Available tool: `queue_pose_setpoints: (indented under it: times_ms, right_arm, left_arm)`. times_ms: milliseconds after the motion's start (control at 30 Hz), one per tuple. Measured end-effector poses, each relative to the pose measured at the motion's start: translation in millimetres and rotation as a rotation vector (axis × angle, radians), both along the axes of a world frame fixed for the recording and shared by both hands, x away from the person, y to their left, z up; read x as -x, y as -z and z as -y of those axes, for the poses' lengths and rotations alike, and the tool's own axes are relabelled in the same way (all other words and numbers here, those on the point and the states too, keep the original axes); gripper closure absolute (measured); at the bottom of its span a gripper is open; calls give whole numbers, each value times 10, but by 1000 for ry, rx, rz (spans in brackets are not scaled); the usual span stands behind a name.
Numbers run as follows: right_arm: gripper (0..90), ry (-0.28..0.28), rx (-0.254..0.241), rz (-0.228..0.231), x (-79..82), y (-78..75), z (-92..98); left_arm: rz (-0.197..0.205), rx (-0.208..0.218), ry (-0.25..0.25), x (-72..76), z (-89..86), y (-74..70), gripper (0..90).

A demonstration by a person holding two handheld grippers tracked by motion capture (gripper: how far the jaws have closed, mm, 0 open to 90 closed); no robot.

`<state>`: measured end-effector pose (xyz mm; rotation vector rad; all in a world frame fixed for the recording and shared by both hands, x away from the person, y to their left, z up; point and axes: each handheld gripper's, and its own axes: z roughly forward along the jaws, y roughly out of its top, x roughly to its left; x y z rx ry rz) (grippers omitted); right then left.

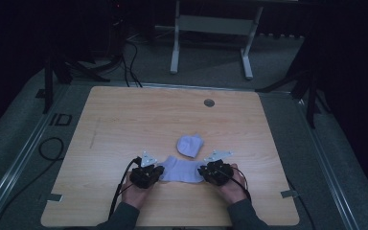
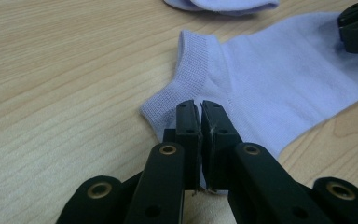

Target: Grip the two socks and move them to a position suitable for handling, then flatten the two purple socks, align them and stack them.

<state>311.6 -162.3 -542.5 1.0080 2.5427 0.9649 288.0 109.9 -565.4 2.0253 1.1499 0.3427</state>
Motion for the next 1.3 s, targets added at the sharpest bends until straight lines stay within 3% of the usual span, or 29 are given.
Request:
queue_pose_setpoints:
  times_ms: [300,433,500,700,833,1300]
  right_arm:
    - [803,29,24,-9,-96,76,33]
    - [801,46,37,0,-154,73,9]
    - [781,48,39,7,-152,46,-5]
    - [714,38,-23,33,-137,-121,-21]
    - [673,19,-58,61,-177,-318,-75]
    - [653,-12,-5,50,-493,-383,-379]
  left_arm:
    - [-5,10,-2,22,-14,-1,855]
    - [6,7,10,26,-14,0,814]
    - [16,4,12,30,-15,-7,802]
    - [45,44,24,46,-39,-66,757]
    - [55,61,24,56,-61,-95,724]
    - [63,31,10,61,-71,-105,697]
